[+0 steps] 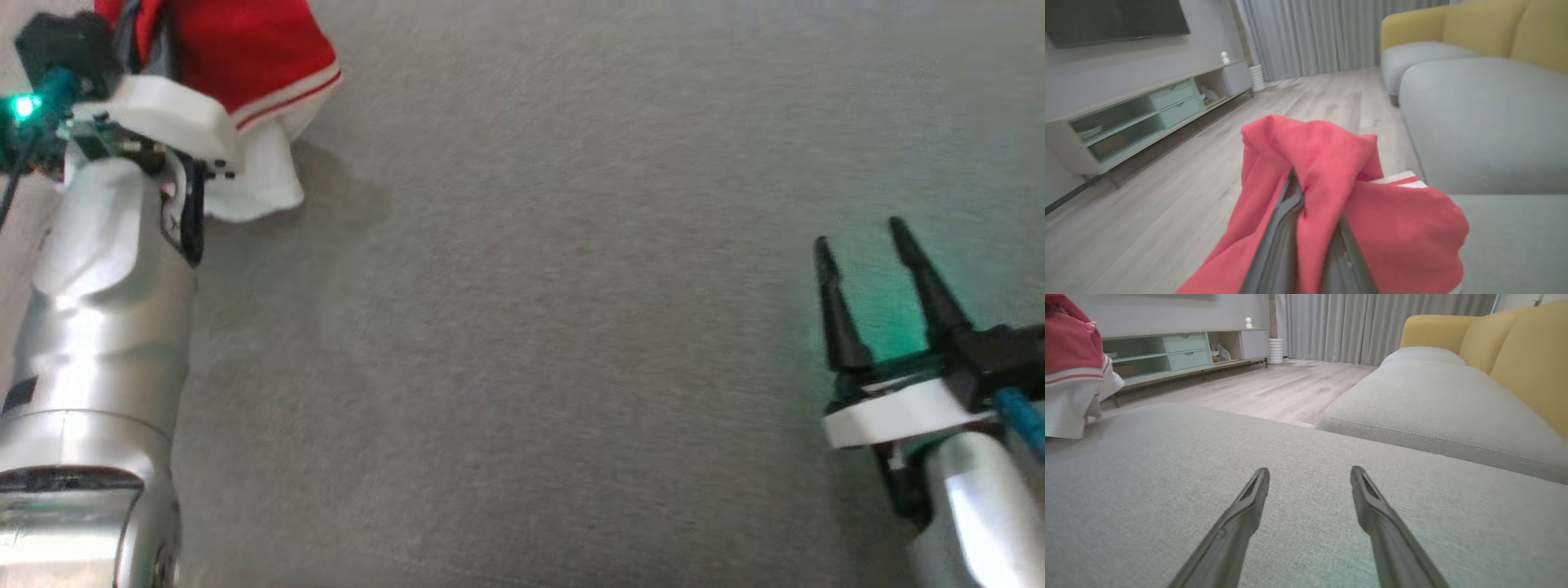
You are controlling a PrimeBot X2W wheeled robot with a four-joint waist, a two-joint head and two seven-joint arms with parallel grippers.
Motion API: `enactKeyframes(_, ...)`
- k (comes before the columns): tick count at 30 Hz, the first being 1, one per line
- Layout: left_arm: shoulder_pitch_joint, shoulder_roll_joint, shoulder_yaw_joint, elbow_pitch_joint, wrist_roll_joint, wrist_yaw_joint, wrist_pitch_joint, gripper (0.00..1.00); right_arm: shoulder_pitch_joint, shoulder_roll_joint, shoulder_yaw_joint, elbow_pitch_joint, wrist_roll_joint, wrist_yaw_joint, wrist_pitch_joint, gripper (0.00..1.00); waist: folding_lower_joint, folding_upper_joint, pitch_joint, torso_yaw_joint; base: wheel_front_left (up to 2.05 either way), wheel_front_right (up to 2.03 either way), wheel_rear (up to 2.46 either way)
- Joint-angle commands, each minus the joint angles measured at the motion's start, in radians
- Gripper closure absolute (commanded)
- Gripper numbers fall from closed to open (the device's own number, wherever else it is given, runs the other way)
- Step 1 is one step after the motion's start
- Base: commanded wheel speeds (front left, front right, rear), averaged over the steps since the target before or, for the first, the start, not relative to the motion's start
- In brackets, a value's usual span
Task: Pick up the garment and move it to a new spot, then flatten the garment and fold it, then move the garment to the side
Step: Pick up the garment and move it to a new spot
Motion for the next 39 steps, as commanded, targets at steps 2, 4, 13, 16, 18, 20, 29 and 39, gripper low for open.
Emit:
enactKeyframes(2, -0.052, 0.045, 0.000, -0.071, -0.005, -0.034, 0.000, 1.00, 0.009, 0.038, 0.029, -0.015, 0.008, -0.005, -0.003, 0.00, 0.0003, 0.0000, -0.133, -0.145, 0.00, 0.00, 0.00)
enactKeyframes(4, -0.057, 0.037, -0.014, -0.112, -0.012, -0.054, 0.014, 1.00, 0.020, 0.070, 0.034, -0.011, 0.008, -0.005, -0.003, 0.00, 0.0003, 0.0000, -0.174, -0.205, 0.00, 0.00, 0.00)
enactKeyframes(13, -0.010, 0.005, -0.099, -0.369, -0.080, -0.094, 0.153, 1.00, 0.078, 0.136, 0.065, -0.028, 0.014, -0.005, -0.003, 0.00, 0.0003, 0.0000, -0.291, -0.507, 0.00, 0.00, 0.00)
enactKeyframes(16, 0.033, -0.002, -0.129, -0.461, -0.110, -0.096, 0.205, 1.00, 0.088, 0.143, 0.070, -0.039, 0.014, -0.005, -0.003, 0.00, 0.0003, 0.0000, -0.308, -0.595, 0.00, 0.00, 0.00)
enactKeyframes(18, 0.069, -0.006, -0.146, -0.511, -0.129, -0.096, 0.238, 1.00, 0.092, 0.147, 0.074, -0.047, 0.016, -0.005, -0.003, 0.00, 0.0003, 0.0000, -0.311, -0.645, 0.00, 0.00, 0.00)
enactKeyframes(20, 0.111, -0.009, -0.161, -0.547, -0.141, -0.097, 0.262, 1.00, 0.094, 0.149, 0.077, -0.053, 0.018, -0.005, -0.003, 0.00, 0.0003, 0.0000, -0.309, -0.685, 0.00, 0.00, 0.00)
enactKeyframes(29, 0.307, -0.045, -0.235, -0.501, -0.136, -0.079, 0.221, 1.00, 0.068, 0.154, 0.116, -0.048, 0.062, -0.005, -0.003, 0.00, 0.0003, 0.0000, -0.203, -0.754, 0.00, 0.00, 0.00)
enactKeyframes(39, 0.374, -0.085, -0.241, -0.307, -0.139, -0.029, -0.037, 0.00, 0.031, 0.154, 0.138, -0.037, 0.064, -0.005, -0.003, 0.00, 0.0003, 0.0000, -0.136, -0.653, 0.00, 0.00, 0.00)
